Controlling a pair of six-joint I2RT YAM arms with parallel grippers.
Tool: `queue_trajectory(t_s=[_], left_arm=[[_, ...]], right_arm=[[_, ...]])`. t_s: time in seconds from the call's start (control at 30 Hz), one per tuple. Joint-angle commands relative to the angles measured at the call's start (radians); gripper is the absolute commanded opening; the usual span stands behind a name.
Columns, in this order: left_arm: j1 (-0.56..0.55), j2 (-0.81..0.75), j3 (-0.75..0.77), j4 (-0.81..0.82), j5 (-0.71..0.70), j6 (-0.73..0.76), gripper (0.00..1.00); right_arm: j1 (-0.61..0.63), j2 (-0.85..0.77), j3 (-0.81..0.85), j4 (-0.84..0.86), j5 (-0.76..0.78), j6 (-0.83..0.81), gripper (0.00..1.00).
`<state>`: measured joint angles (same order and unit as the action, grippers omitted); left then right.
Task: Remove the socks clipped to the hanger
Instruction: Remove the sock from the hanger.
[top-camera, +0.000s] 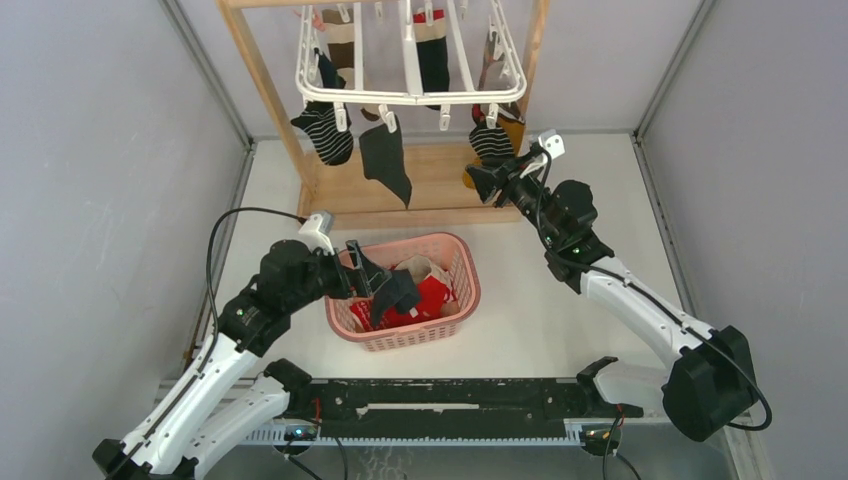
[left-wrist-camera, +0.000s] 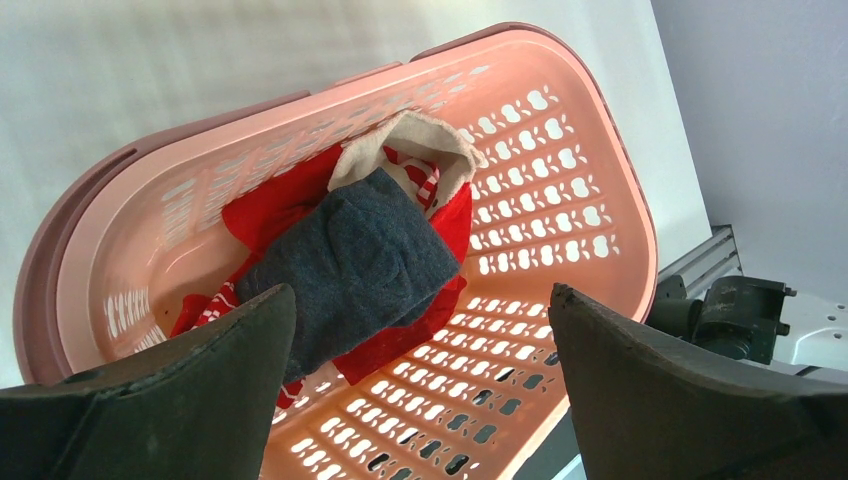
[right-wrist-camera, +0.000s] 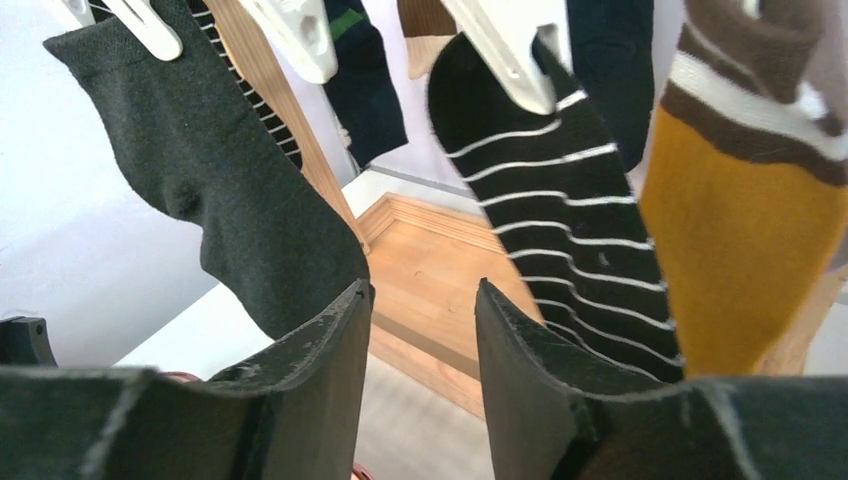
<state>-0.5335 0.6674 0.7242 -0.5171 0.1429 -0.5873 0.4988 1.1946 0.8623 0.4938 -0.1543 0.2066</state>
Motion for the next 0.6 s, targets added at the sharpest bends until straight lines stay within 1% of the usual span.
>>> queue_trajectory(t_s=[0.0,0.2,0.23,0.27,0.33,0.37,0.57], left_arm=[[0.005,0.0,0.078,0.046,0.018,-0.006,1.0],[0.005,0.0,0.083,0.052,0.021,-0.006,1.0],[0.005,0.001,0.083,0.053,0.02,-0.006,1.0],[0.004,0.001,0.084,0.053,0.02,-0.007,1.0],[0.005,0.001,0.084,0.055,0.022,-0.007,1.0],[0.004,0.001,0.084,0.055,0.022,-0.006,1.0],[0.004,0.001,0.083,0.057,0.023,-0.006,1.0]], right_arm=[[-0.014,-0.04,-0.003,-0.004,0.019,-0.008,0.53],[-0.025,-0.064,-0.003,-0.025,0.055,-0.001,0.67],[-0.027,-0.067,-0.003,-0.028,0.063,0.0,0.74],[-0.029,-0.071,-0.003,-0.031,0.067,0.0,0.77],[-0.035,-0.076,-0.003,-0.036,0.074,0.003,0.88],[-0.038,-0.078,-0.003,-0.039,0.075,0.004,0.91],[-0.065,-0.087,-0.003,-0.052,0.08,0.006,0.92]])
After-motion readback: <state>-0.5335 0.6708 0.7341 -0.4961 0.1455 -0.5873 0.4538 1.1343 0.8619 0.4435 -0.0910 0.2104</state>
